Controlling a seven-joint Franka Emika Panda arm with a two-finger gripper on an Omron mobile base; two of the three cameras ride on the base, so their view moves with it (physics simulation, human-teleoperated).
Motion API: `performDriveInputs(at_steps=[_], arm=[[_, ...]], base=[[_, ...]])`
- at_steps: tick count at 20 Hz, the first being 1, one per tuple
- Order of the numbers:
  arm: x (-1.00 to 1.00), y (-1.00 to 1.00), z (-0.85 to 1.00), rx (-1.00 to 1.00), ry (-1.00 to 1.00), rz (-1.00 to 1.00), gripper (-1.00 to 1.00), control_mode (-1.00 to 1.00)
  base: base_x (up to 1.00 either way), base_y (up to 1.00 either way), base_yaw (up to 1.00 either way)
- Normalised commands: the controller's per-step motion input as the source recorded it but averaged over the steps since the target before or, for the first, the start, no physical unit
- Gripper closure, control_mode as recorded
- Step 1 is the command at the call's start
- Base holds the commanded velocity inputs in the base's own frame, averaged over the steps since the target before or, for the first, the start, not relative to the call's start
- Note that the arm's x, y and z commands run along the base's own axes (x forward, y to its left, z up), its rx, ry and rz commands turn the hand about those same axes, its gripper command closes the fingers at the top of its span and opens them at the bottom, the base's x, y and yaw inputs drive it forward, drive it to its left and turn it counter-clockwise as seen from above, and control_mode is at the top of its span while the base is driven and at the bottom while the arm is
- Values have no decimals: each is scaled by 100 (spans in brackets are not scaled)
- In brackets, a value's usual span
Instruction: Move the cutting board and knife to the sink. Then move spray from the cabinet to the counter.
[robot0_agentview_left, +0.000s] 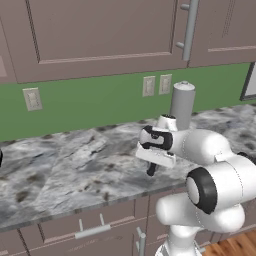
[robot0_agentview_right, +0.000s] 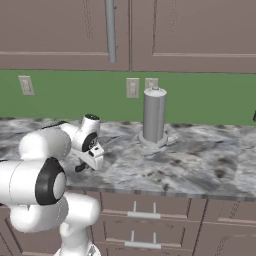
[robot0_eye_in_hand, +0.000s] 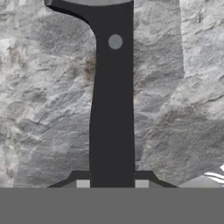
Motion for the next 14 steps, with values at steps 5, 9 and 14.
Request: performDriveInputs(at_steps=[5,9,14], arm=[[-12,0,80,-1,0,-9,100,-100],[-27,0,62,0,-3,-11,100,-100],[-30,0,53,0,-4,-10,100,-100]], base=[[0,0,0],[0,0,0],[0,0,0]])
